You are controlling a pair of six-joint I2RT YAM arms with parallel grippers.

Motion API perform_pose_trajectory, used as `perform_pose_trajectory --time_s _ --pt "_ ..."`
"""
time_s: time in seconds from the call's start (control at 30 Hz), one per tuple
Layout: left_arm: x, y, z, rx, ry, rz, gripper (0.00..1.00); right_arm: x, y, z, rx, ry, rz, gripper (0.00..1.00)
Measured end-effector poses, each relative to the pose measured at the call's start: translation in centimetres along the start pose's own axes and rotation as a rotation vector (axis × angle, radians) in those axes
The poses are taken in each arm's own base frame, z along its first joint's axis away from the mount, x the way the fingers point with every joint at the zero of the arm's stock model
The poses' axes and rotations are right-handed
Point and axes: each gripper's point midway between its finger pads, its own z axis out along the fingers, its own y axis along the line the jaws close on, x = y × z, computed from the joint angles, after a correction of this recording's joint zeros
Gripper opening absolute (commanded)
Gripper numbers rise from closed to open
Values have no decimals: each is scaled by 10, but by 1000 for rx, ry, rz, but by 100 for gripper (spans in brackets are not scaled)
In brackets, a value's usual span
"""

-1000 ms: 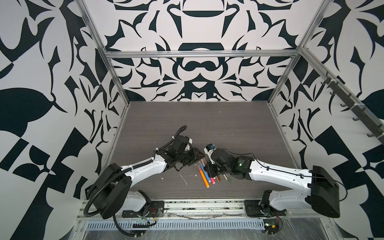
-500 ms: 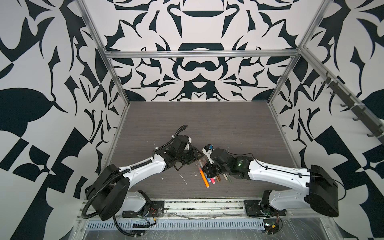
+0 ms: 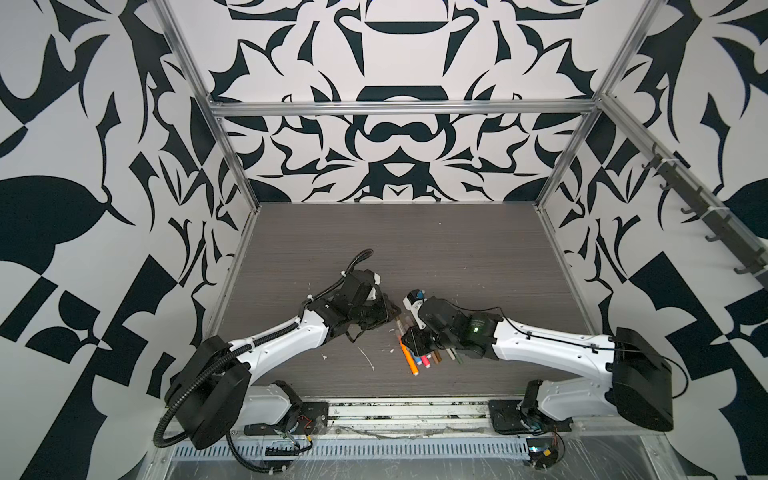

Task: Open the pen caps
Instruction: 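Grip the brown cap with the left gripper and pull it off, then carry the cap away with the left gripper and lower it to the table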

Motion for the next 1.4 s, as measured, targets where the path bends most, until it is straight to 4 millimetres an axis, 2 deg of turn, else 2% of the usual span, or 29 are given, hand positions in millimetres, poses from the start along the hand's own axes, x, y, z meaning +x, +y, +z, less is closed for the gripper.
perform_pose_trajectory --time_s 0.27,0.33,0.37,0.43,0.53,0.63,0.7,0.77,0.8,0.87,0.93,0.97,1.03,1.1,1.2,1.27,1.4 --pt "-1 -7 -6 24 -11 12 0 -2 -2 2 17 -6 -4 32" --pt "-2 -10 -8 35 -15 16 0 -4 -1 5 19 -4 -8 27" --pt "-2 -11 -8 37 -16 16 0 -5 -1 6 21 -3 -12 20" --pt "-3 -11 -8 39 -18 15 0 -5 1 8 17 0 -19 0" --pt "-6 -10 -9 37 -23 15 0 -6 5 8 9 -2 -21 0" --pt "-18 -8 -13 35 -4 5 0 -11 7 7 -5 -32 -18 0" --pt "-36 -11 -21 51 20 -10 0 -23 12 5 -34 -93 -15 0" --pt "-60 -20 -33 72 43 -24 0 -47 21 -2 -79 -198 -1 0" --pt "-78 -22 -38 58 6 -14 0 -48 22 -5 -94 -201 8 0" --pt "-143 -25 -55 22 -134 9 0 -22 9 -4 -67 -142 16 0" --pt "-190 -24 -69 -10 -238 36 0 7 -10 1 -19 -69 24 0" --pt "-202 -23 -71 -26 -262 48 0 19 -18 3 8 -35 27 0" --pt "-207 -16 -64 -61 -257 64 0 30 -31 3 49 -2 35 0" --pt "-201 -3 -48 -110 -211 65 0 30 -36 -2 68 -2 39 0" --pt "-188 21 -18 -205 -127 65 0 22 -43 -11 86 -34 36 0" --pt "-177 35 3 -285 -67 80 0 15 -55 -19 122 -63 43 0" --pt "-159 41 44 -418 26 155 0 0 -80 -36 207 -129 67 0"
